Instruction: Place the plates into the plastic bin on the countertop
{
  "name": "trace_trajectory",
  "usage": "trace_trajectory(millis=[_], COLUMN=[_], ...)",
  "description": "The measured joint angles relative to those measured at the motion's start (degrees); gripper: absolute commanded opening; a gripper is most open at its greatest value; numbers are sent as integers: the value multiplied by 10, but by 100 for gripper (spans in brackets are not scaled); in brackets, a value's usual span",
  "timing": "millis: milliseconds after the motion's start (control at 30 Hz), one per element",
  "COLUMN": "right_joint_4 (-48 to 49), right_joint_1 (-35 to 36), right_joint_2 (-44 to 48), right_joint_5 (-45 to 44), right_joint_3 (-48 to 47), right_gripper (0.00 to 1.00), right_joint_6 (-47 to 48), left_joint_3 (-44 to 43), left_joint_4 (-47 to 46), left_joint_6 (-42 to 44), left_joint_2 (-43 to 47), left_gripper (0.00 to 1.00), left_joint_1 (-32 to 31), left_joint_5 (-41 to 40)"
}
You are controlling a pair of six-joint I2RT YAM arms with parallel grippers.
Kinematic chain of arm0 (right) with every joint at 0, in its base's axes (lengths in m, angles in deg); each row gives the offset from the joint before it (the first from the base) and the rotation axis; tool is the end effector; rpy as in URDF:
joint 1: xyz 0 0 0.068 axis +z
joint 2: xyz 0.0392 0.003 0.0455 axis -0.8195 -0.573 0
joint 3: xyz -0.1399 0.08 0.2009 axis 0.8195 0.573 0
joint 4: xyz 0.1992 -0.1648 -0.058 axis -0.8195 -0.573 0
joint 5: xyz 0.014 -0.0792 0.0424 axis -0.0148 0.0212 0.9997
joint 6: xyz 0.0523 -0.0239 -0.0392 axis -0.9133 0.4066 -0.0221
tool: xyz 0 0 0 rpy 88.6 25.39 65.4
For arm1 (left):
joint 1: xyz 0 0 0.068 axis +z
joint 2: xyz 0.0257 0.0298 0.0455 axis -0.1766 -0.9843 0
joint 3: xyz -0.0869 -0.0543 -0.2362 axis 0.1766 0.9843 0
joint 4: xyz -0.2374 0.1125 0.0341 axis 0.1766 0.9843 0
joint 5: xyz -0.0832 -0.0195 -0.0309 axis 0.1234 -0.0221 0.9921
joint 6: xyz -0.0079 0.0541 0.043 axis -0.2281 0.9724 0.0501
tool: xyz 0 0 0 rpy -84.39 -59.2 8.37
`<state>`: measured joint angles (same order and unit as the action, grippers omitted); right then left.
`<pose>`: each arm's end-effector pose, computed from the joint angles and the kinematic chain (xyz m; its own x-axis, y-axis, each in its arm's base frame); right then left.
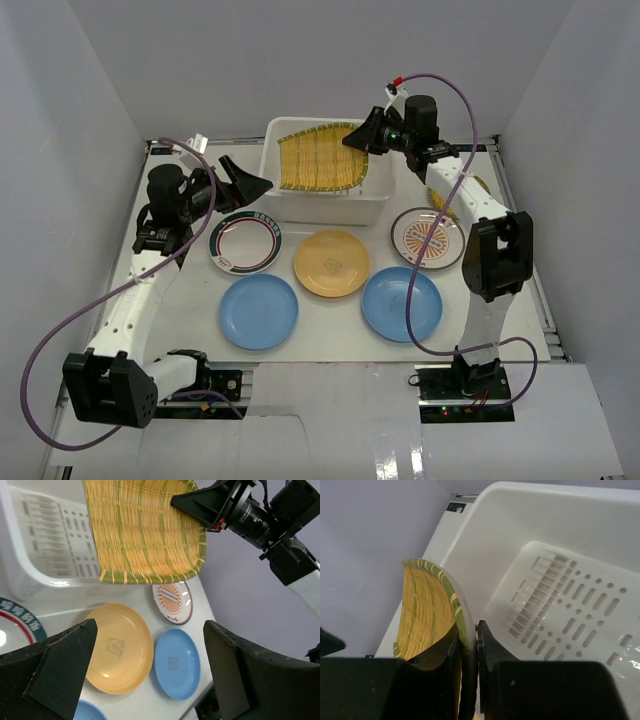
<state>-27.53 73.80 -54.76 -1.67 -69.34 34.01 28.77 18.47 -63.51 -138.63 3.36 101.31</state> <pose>0.4425 0.1795 0.3305 -0.5434 0.2944 -0.7862 -0.5299 0.6060 0.5932 0.2871 -0.0668 0.3358 -0.5864 -0.4549 -0.6702 0.3592 0.5955 -0.7186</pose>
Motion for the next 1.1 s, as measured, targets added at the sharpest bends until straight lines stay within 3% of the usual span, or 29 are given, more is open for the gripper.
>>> trace_trajectory(millis=[167,367,467,567,600,667,700,733,900,1100], right_joint_4=[-30,-70,-83,-108,-113,-125,-128,-129,-148,-162], right_joint_1=[-12,-5,7,21,26,36,40,45,56,41], right_joint_2=[-82,-136,-151,-165,-169,-172,-172,-172,-165,-81], right_joint_5=[-43,-87,-114,-138,-144,-164,-178,-187,-247,-311], right_joint_3=[-64,-69,-70,-87,-94,-104,-106,-110,-121,-96], right_gripper=[8,8,19,43,60,77,91,96,91,95], right_joint_6=[3,19,33,47,50,58,64,71,95,106], left_joint_3=[14,45,49,50,50,50,50,50,50,50], left_joint_4=[49,76,80,79,77,75,76,76,77,94], left_joint_6=[61,89,95,97,97,98,99,101,109,126], left_joint_2=[44,31,22,21,21,21,21,21,26,59], left_gripper=[98,98,98,98,98,98,98,98,98,98], left_joint_1=[-3,-22,-31,-36,-38,-41,-44,-48,-74,-114], left_joint_5=[-57,-80,-82,-80,-78,-78,-78,-79,-80,-85])
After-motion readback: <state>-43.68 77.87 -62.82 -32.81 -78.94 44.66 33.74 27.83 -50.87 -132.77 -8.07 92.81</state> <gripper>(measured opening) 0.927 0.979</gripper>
